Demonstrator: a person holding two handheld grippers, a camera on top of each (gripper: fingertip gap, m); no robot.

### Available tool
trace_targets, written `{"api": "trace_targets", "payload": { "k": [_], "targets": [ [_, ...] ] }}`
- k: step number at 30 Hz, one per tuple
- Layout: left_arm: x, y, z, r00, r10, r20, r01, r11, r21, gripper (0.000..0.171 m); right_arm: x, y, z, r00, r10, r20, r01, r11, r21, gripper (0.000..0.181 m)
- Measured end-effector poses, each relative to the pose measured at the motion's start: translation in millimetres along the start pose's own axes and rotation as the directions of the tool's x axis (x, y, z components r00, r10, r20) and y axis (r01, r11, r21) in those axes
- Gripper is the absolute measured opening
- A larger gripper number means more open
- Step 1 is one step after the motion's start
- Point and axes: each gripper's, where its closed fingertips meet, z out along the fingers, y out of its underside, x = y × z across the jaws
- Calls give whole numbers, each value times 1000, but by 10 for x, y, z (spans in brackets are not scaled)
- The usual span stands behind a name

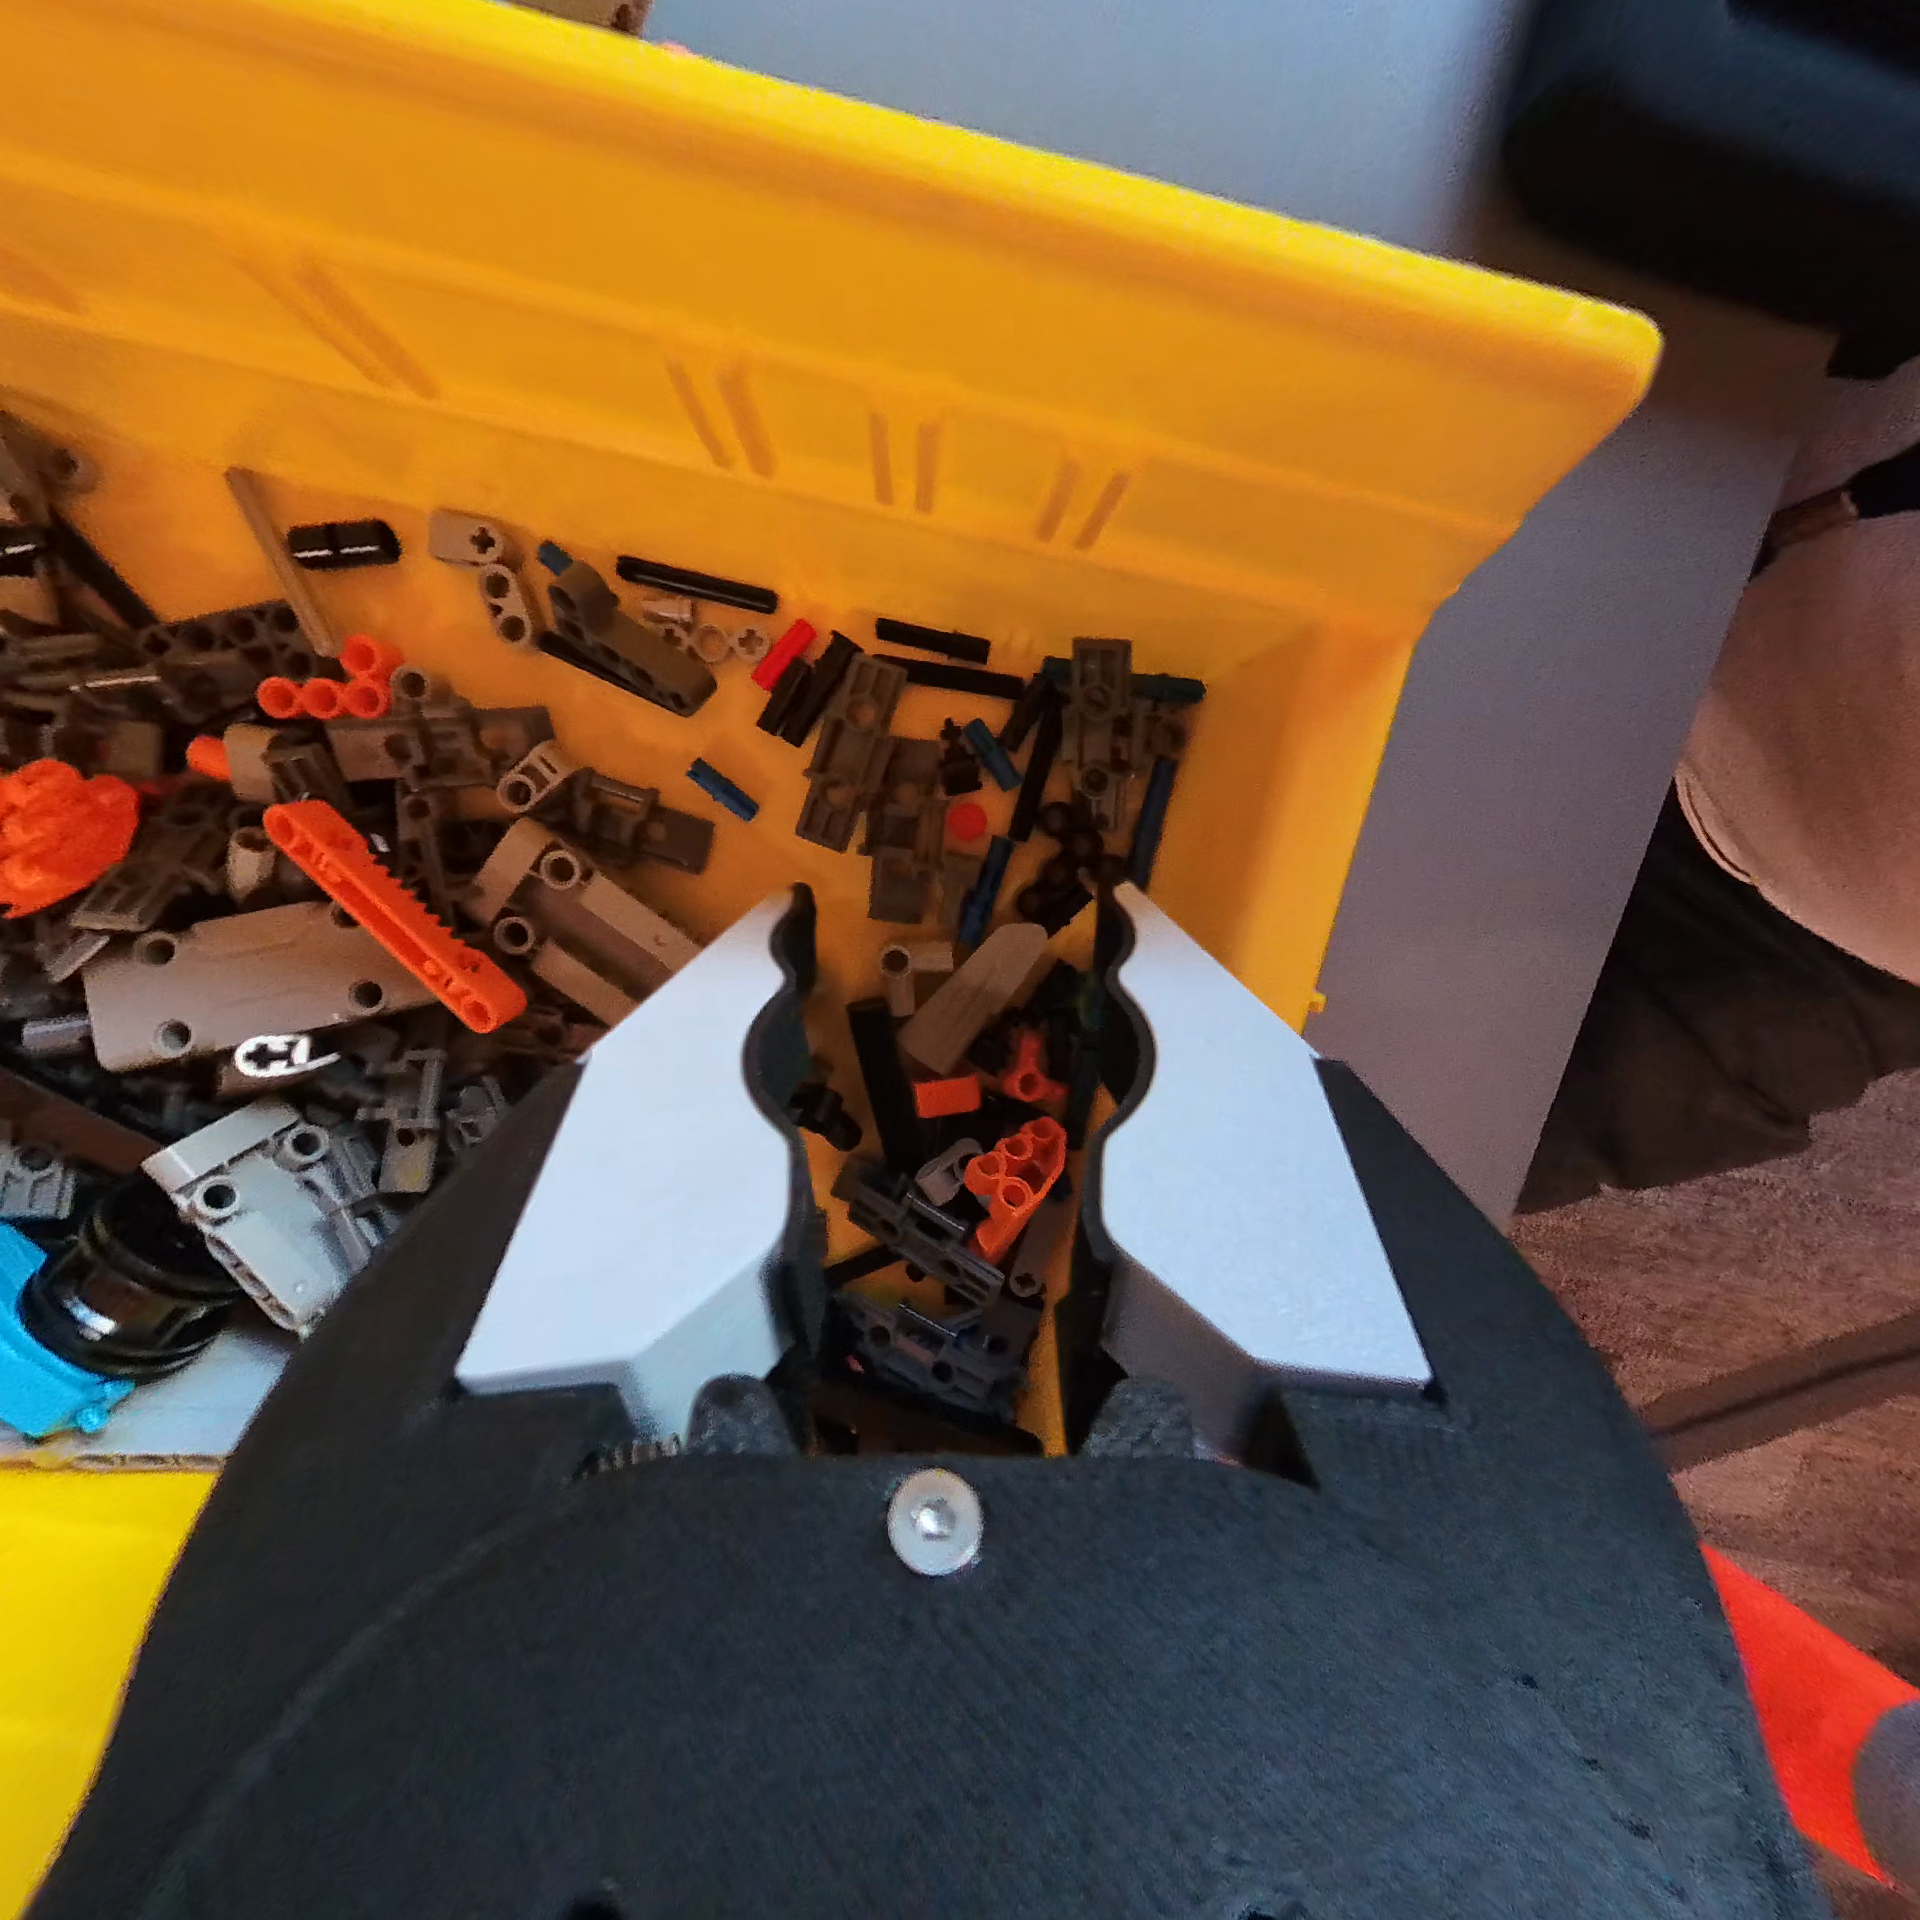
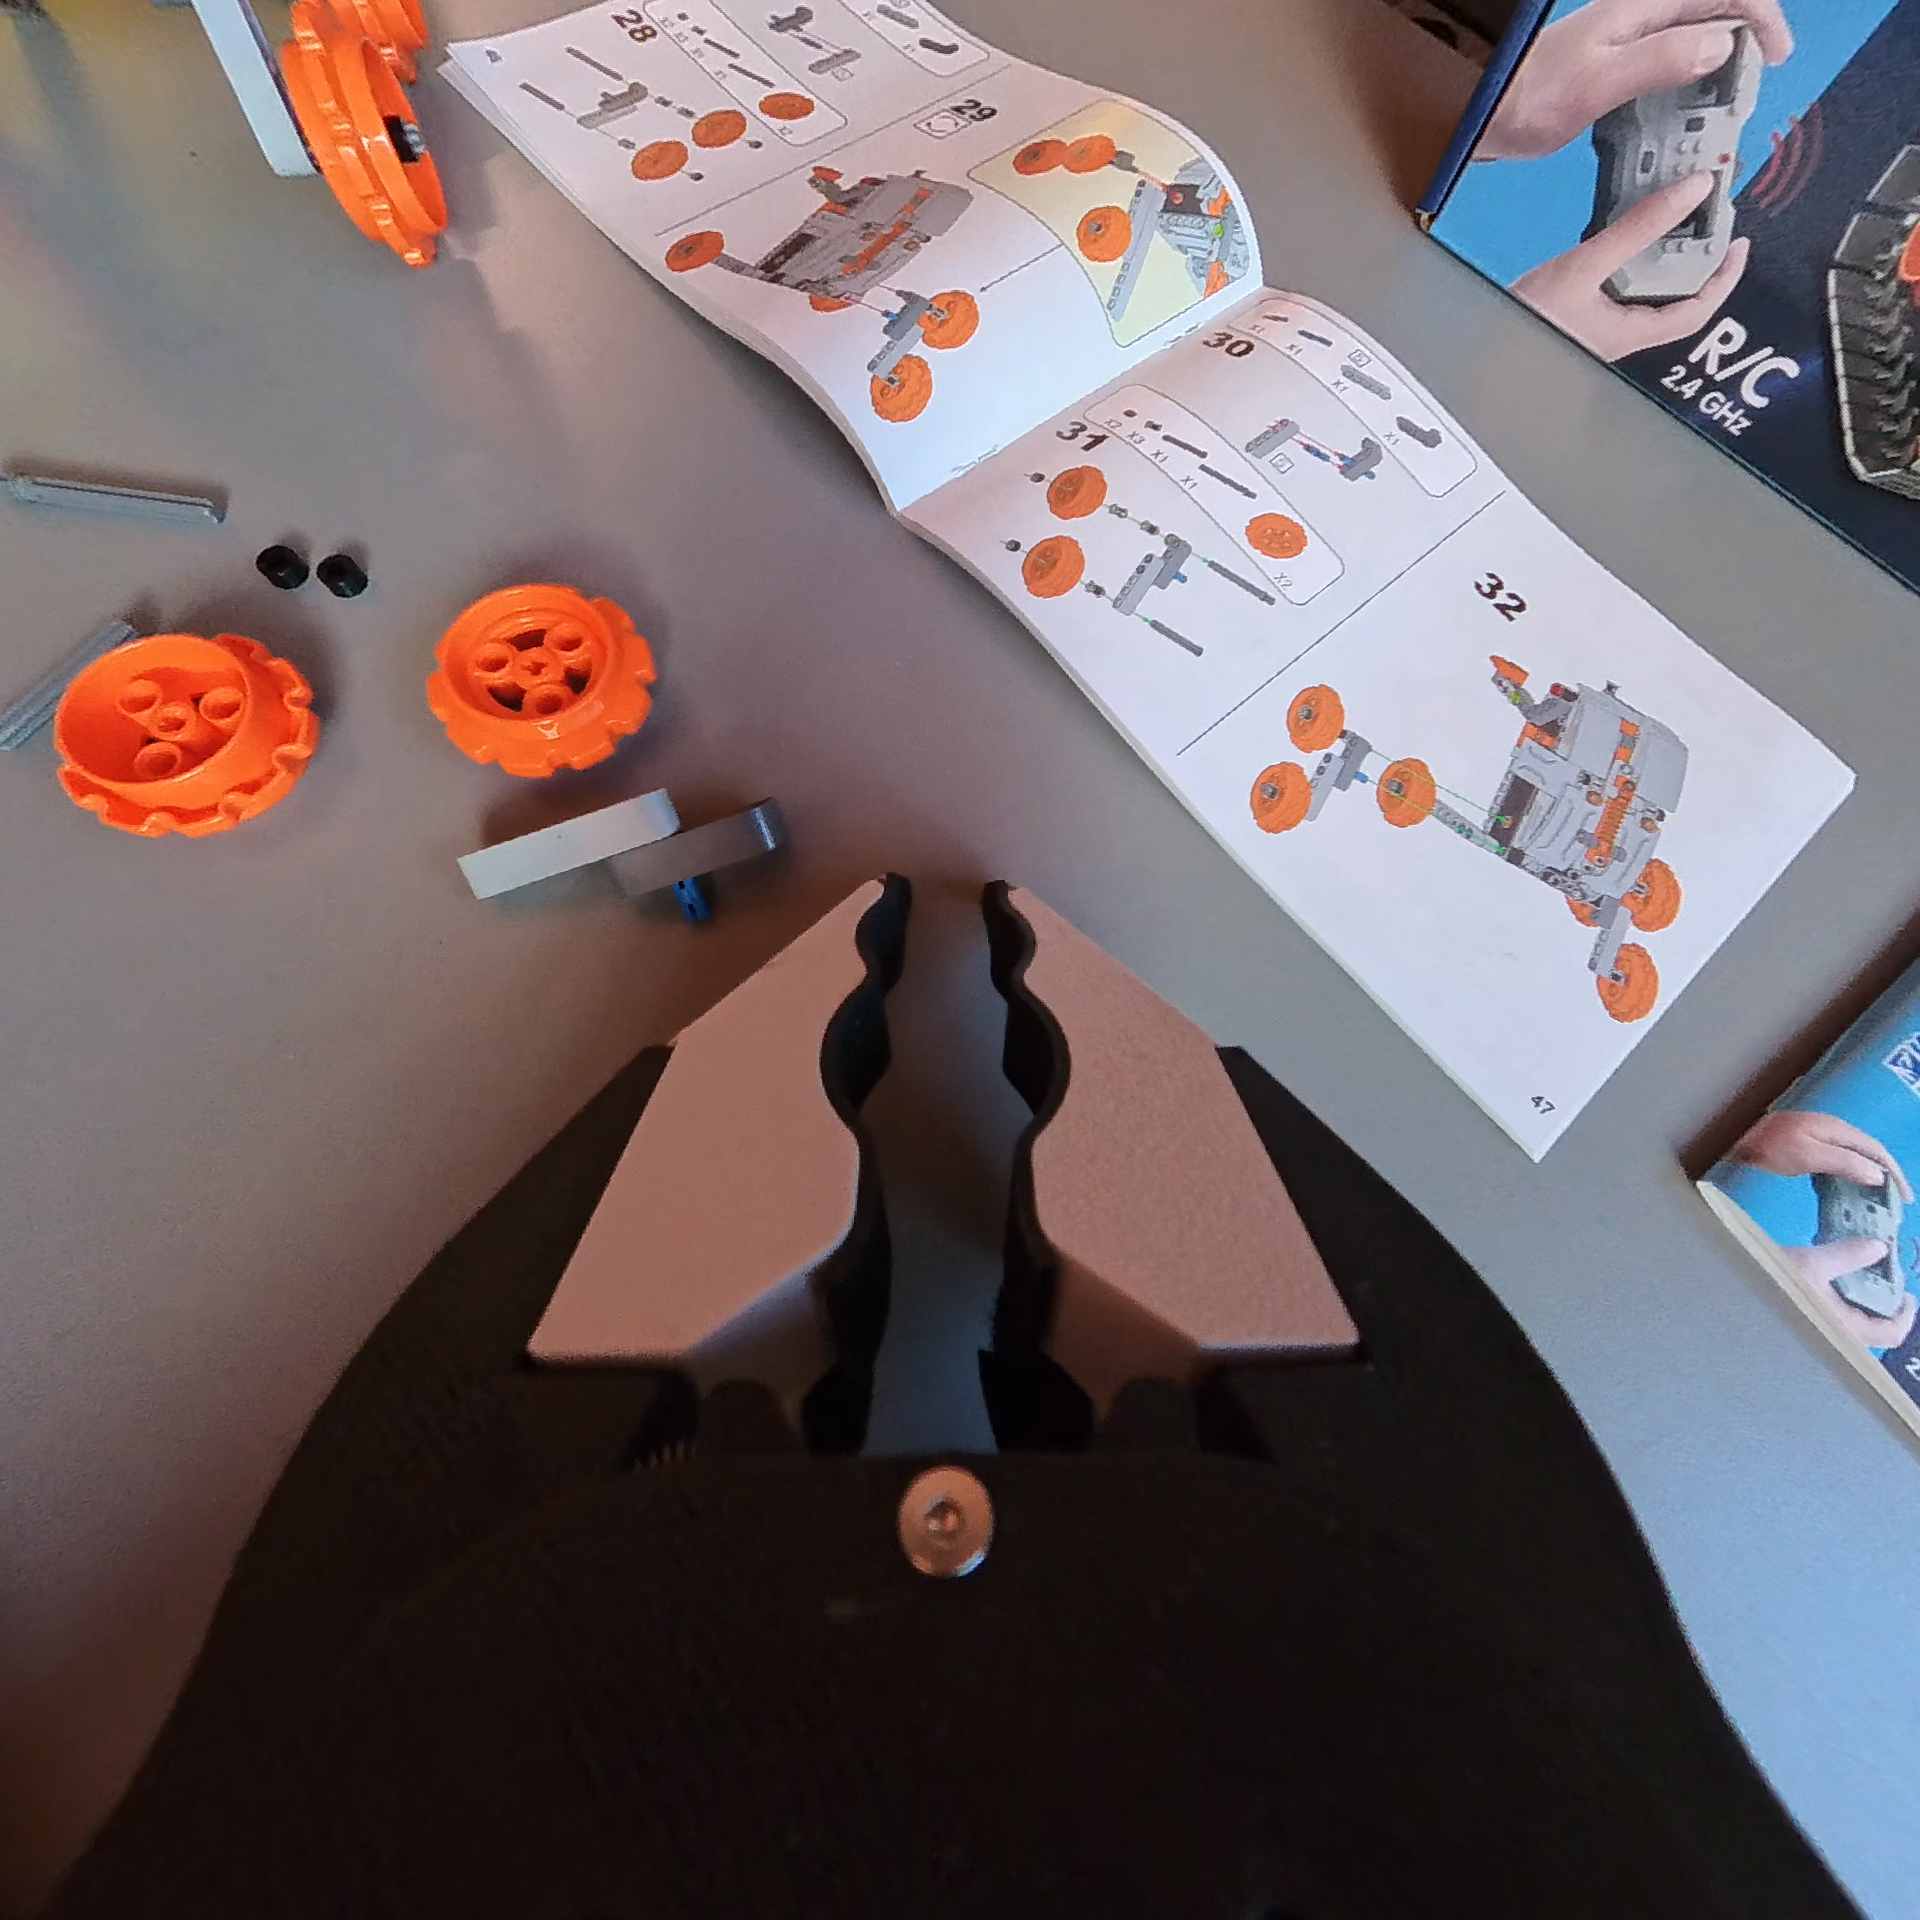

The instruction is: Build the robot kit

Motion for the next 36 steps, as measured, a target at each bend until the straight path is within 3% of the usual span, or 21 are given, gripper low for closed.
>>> {"api": "trace_targets", "payload": {
  "k": [3,6,11,14,17,22,28,33,36],
  "targets": [
    [49,100,38,998,53,-19,-53,998,-40,46,-3,1,-2,1000,-5,1,5,1000,0,15],
    [117,112,59,994,92,-60,-94,995,-32,29,-3,2,-2,1000,2,6,-2,1000,0,15],
    [34,127,117,991,129,-36,-132,989,-64,29,-6,3,-2,1000,5,11,-5,1000,0,15],
    [-228,168,116,990,114,88,-103,988,-118,18,-10,4,-6,1000,-4,10,4,1000,1,16],
    [-419,106,74,986,48,159,-35,996,-82,6,-13,6,-9,1000,-9,10,9,1000,1,15],
    [-343,117,-93,995,-16,102,26,995,-101,19,-16,10,-15,1000,-13,12,13,1000,2,15],
    [-144,541,-181,987,161,25,-140,916,-376,58,-21,13,-18,1000,-14,16,14,1000,2,15],
    [-224,652,-77,964,265,17,-230,865,-447,55,-28,21,-28,1000,-16,21,16,1000,2,15],
    [-301,629,-67,980,200,17,-173,885,-432,53,-31,26,-36,1000,-20,21,20,1000,3,15]
  ]
}}
